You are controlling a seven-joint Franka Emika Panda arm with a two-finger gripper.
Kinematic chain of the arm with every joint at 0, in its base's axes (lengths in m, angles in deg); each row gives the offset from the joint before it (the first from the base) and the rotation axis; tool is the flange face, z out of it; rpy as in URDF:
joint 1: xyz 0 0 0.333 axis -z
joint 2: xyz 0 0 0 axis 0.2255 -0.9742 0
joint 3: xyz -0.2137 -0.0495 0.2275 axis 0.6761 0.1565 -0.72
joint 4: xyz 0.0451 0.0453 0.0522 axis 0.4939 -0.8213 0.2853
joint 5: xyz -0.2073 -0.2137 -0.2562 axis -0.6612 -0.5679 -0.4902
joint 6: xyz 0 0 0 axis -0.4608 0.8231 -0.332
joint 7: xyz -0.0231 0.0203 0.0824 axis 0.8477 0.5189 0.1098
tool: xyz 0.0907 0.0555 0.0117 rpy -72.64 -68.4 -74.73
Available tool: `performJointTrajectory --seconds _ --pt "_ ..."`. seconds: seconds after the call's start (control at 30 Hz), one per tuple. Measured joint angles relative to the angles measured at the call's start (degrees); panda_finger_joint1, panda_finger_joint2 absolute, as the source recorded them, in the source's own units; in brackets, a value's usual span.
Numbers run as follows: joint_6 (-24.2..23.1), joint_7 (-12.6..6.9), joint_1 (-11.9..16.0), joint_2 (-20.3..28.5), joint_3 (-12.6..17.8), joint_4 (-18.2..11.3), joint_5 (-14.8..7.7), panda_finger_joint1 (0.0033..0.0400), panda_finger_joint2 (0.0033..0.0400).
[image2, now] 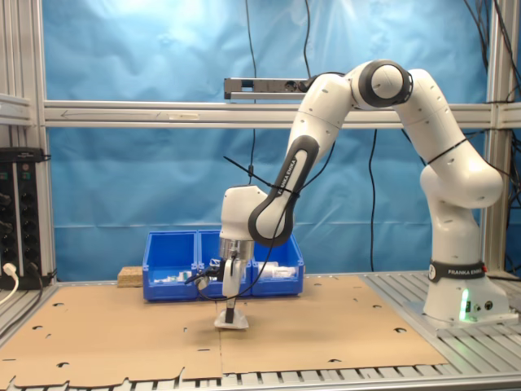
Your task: Pick and place sorting task of medical equipment.
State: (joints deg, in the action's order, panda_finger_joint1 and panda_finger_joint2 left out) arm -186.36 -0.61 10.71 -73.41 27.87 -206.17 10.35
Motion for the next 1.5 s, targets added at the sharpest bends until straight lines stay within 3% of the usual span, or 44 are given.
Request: performJointTrajectory --seconds 0.43,0.73,1.2,1.5 --pt "0.0 0.00 0.0 0.8 0.0 -0.1 0.0 0.0052 0.0052" --pt "1.8 0.00 0.0 4.8 0.0 -0.5 0.0 0.0052 0.0052" --pt "12.3 0.00 1.0 16.6 0.2 -0.8 0.0 0.0053 0.0053" --pt "19.9 0.00 5.7 22.2 -0.5 -0.9 -0.4 0.0053 0.0053"
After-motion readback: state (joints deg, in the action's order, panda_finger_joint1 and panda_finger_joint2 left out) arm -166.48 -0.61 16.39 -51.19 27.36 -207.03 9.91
